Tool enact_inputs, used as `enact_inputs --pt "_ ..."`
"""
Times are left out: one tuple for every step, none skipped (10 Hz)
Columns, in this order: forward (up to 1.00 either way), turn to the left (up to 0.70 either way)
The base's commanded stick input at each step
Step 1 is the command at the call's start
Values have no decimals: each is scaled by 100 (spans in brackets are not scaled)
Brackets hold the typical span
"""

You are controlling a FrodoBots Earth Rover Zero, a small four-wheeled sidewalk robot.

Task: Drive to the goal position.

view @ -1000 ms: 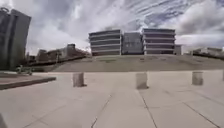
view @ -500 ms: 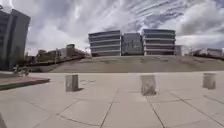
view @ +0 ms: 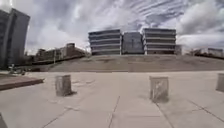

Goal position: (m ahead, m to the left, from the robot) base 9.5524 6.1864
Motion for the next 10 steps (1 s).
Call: enact_inputs --pt "100 40" --pt "100 8" --pt "100 0" --pt "100 0" --pt "100 0" --pt "100 0" --pt "100 0" --pt "100 0" --pt "100 0" --pt "100 0"
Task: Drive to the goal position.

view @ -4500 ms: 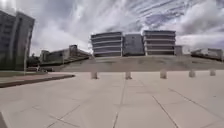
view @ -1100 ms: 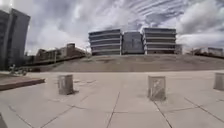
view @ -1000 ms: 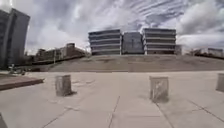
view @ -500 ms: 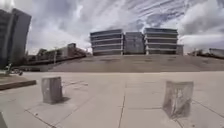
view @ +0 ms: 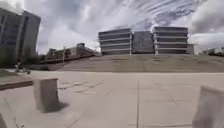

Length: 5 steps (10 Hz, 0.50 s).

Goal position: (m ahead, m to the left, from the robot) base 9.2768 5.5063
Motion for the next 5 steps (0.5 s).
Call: enact_inputs --pt "100 0" --pt "100 0" --pt "100 0" --pt "100 0" --pt "100 0"
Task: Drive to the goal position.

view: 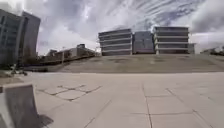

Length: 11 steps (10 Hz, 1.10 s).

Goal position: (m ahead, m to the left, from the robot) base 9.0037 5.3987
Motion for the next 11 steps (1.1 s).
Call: enact_inputs --pt "100 0" --pt "100 0" --pt "100 3" --pt "100 3" --pt "100 2" --pt "100 6" --pt "100 4" --pt "100 3" --pt "100 5" --pt "100 9" --pt "100 7"
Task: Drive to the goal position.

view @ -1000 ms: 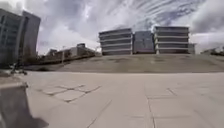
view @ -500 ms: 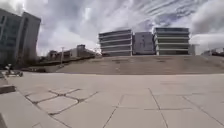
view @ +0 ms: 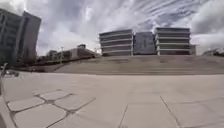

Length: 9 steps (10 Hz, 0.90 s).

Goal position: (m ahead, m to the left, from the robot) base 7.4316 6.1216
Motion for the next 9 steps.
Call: enact_inputs --pt "100 5" --pt "100 5" --pt "100 6" --pt "100 4" --pt "100 4" --pt "100 4" --pt "100 4" --pt "100 15" --pt "100 40"
